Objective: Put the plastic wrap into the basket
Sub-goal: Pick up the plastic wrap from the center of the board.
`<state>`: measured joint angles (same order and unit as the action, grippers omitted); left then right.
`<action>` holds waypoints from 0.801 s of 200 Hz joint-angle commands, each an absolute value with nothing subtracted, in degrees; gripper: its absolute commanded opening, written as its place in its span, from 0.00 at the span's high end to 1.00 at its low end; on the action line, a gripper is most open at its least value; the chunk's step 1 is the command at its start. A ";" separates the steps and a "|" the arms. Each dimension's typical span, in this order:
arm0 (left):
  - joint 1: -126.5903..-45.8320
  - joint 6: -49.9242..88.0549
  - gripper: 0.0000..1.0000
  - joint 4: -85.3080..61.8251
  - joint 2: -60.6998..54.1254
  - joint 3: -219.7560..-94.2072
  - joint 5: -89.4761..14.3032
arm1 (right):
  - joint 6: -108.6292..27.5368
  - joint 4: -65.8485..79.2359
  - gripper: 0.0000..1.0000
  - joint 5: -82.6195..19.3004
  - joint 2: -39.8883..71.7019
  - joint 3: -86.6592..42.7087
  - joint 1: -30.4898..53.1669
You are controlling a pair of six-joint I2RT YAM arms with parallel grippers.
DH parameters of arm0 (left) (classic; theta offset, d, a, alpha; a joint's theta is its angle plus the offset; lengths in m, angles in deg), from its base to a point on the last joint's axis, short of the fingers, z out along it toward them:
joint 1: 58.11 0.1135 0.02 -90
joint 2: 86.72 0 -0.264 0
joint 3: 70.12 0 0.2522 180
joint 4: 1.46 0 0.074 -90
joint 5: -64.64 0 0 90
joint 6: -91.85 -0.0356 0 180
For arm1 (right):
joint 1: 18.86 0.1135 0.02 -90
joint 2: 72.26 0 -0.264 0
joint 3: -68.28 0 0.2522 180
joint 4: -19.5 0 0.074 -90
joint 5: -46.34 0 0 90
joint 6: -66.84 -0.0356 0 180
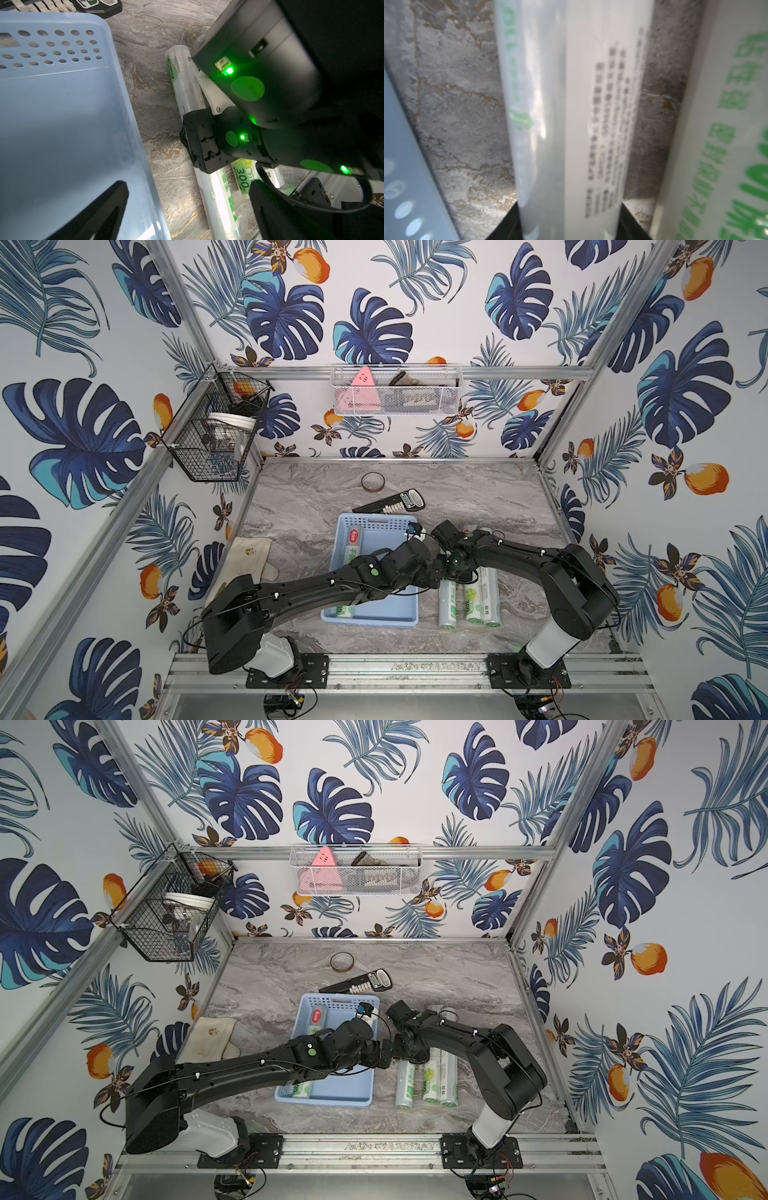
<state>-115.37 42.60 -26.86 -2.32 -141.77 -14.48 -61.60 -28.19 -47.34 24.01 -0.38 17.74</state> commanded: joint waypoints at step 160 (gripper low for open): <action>-115.33 43.18 0.01 -27.49 -13.76 -135.84 -4.06 | -65.61 -28.26 0.56 -47.17 5.35 -4.00 22.43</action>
<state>-115.37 42.64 -27.36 -11.78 -136.54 -7.86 -64.22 -29.87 -48.48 6.59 -2.78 21.63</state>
